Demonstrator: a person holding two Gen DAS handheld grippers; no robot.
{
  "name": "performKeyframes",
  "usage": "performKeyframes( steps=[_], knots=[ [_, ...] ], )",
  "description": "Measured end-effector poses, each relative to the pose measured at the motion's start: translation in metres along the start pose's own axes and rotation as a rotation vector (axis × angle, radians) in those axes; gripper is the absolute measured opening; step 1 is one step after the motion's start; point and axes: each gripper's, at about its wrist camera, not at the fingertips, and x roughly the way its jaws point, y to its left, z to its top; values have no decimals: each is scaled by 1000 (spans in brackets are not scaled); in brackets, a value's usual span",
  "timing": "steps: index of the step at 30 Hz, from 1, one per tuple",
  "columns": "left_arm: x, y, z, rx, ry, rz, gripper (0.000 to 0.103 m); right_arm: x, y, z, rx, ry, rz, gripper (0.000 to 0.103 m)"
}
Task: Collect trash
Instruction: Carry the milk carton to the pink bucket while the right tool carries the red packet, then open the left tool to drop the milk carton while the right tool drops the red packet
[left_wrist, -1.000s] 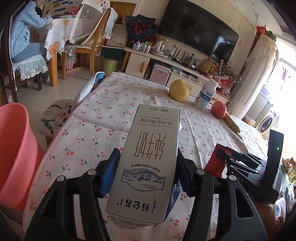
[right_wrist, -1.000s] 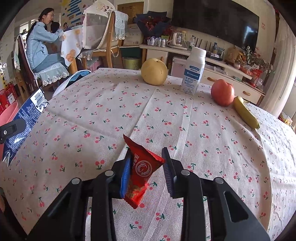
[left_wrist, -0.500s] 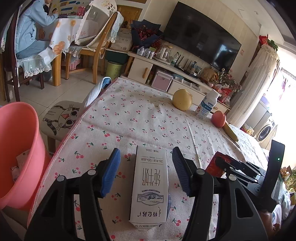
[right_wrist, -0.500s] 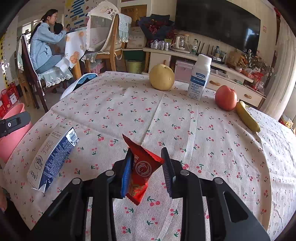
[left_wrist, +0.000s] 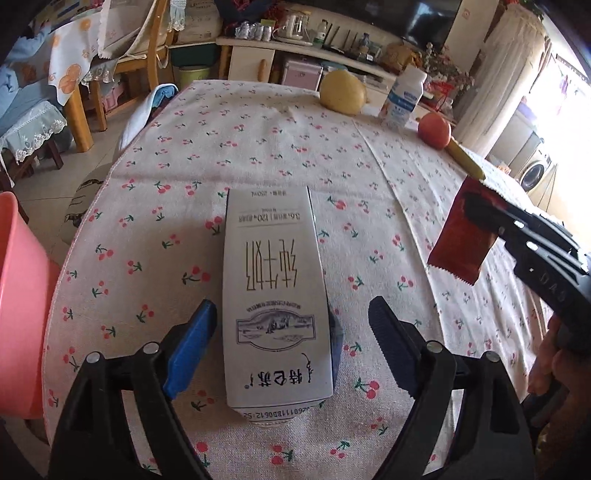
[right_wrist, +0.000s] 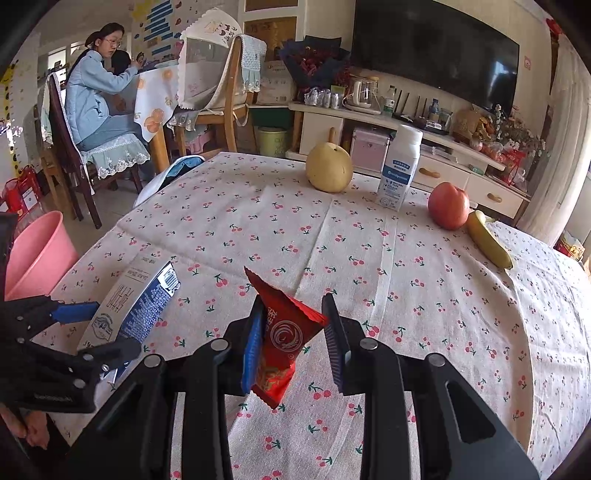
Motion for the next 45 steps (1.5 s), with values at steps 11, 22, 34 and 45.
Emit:
performKeyframes(
  steps=[11, 22, 34, 45],
  knots=[
    [1, 5, 2, -10, -45, 44, 62, -12, -4, 0, 13, -24, 2, 32],
    [-17, 22, 7, -107, -124, 0, 56, -17, 5, 4, 15, -36, 50, 32],
    [-65, 63, 10, -262, -275, -65, 55, -18, 52, 20, -24, -46, 149, 32],
    [-142, 153, -10, -517, -518, 155, 55, -26, 164, 66, -141, -101, 356, 32]
  ],
)
